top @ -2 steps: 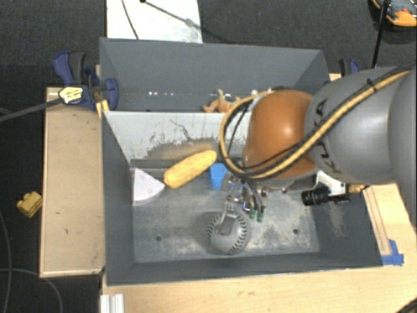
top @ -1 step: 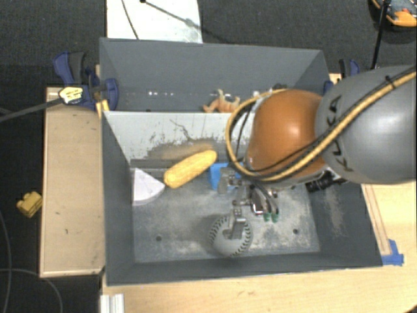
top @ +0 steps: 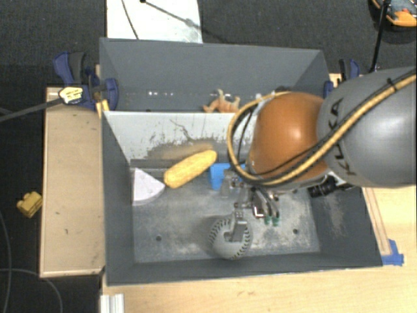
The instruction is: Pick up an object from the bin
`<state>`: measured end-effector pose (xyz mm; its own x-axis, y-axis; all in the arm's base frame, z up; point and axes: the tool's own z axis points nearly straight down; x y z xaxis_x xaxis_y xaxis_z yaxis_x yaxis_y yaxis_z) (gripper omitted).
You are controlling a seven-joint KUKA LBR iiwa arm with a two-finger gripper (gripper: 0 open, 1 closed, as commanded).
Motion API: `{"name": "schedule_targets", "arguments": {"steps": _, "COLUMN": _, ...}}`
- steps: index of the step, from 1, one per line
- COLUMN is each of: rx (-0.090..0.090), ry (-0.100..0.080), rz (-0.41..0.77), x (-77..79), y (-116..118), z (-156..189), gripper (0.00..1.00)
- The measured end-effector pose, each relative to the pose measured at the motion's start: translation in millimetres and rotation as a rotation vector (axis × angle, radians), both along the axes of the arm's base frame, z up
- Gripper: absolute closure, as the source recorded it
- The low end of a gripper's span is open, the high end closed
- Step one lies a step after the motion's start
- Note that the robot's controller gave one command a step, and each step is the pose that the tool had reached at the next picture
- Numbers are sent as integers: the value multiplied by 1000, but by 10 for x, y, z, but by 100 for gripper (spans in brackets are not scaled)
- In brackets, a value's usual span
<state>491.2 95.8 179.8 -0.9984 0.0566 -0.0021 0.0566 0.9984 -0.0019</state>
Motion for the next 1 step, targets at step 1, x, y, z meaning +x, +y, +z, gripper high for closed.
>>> {"name": "schedule_targets", "arguments": {"steps": 1, "rx": 4, "ry": -3, "rz": 17, "x": 60, "y": -50, "z": -371, "gripper": 0}}
